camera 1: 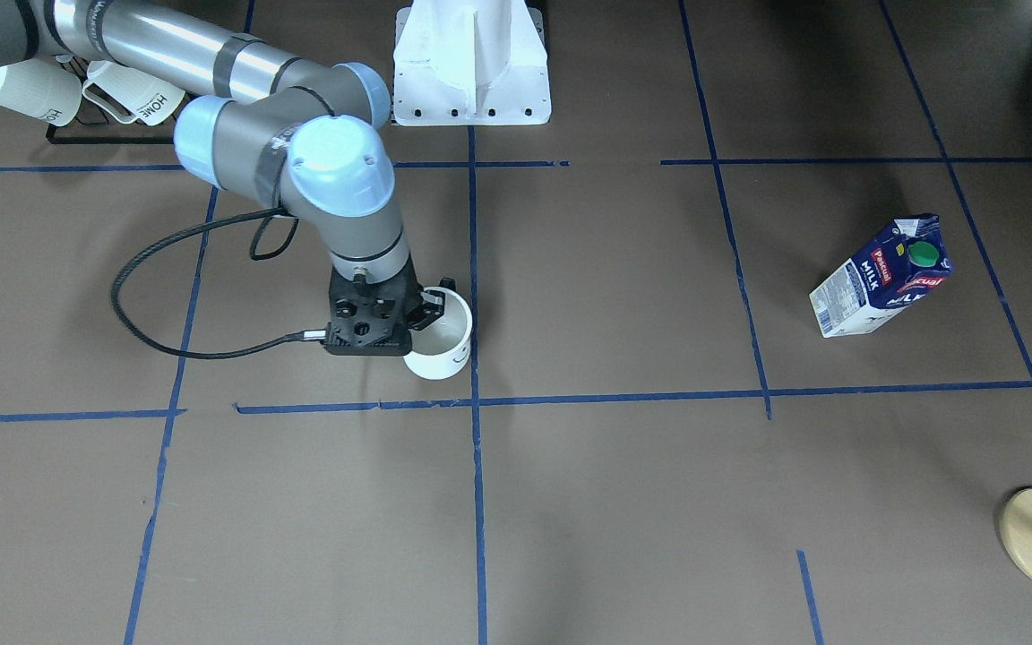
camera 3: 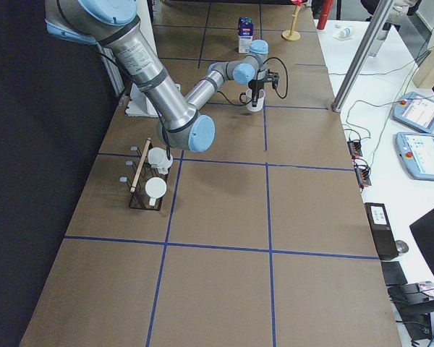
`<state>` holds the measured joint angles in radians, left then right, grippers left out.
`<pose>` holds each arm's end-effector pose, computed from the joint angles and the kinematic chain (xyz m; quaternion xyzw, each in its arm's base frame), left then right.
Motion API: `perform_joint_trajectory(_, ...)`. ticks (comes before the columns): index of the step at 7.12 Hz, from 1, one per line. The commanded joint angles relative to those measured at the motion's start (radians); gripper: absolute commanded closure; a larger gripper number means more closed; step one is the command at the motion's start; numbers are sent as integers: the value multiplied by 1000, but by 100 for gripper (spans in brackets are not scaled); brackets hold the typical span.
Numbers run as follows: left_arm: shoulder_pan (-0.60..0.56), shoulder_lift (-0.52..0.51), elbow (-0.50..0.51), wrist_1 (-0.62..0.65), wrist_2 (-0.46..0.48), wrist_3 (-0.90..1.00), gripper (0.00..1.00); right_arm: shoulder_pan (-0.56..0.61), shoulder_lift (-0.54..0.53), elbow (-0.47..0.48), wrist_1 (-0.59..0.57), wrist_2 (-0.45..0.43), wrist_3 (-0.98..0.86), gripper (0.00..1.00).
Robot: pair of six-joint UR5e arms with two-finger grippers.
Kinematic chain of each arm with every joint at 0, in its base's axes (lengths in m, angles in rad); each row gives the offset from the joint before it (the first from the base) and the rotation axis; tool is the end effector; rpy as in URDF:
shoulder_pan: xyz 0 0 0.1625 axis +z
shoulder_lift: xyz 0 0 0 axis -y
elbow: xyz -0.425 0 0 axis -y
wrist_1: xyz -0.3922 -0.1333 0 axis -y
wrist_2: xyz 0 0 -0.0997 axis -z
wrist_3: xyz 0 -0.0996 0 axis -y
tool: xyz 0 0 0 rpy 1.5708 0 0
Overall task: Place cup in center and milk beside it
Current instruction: 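Carry the white mug with the right gripper to the table center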
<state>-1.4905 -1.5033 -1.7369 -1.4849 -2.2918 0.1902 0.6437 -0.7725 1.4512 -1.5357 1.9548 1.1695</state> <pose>-0.0303 -0.4662 0.6215 0.0253 0.3519 0.1284 0.9269 -0.5387 -0.5242 0.2174 0.0162 -0.3864 0.0450 0.9211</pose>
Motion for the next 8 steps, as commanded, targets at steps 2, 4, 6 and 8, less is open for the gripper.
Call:
perform_joint_trajectory(2, 9, 0, 0, -1, 0, 0, 0, -44, 2, -18, 2, -36, 30, 96)
perform_joint_trajectory(4, 9, 0, -3, 0, 0, 0, 0, -44, 1, -18, 5, -36, 29, 39)
perform_joint_trajectory(6, 9, 0, -3, 0, 0, 0, 0, -20, 7, -8, 17, -25, 13, 0)
perform_joint_trajectory(8, 9, 0, -7, 2, 5, 0, 0, 92, 2, 36, 5, 109, -22, 0)
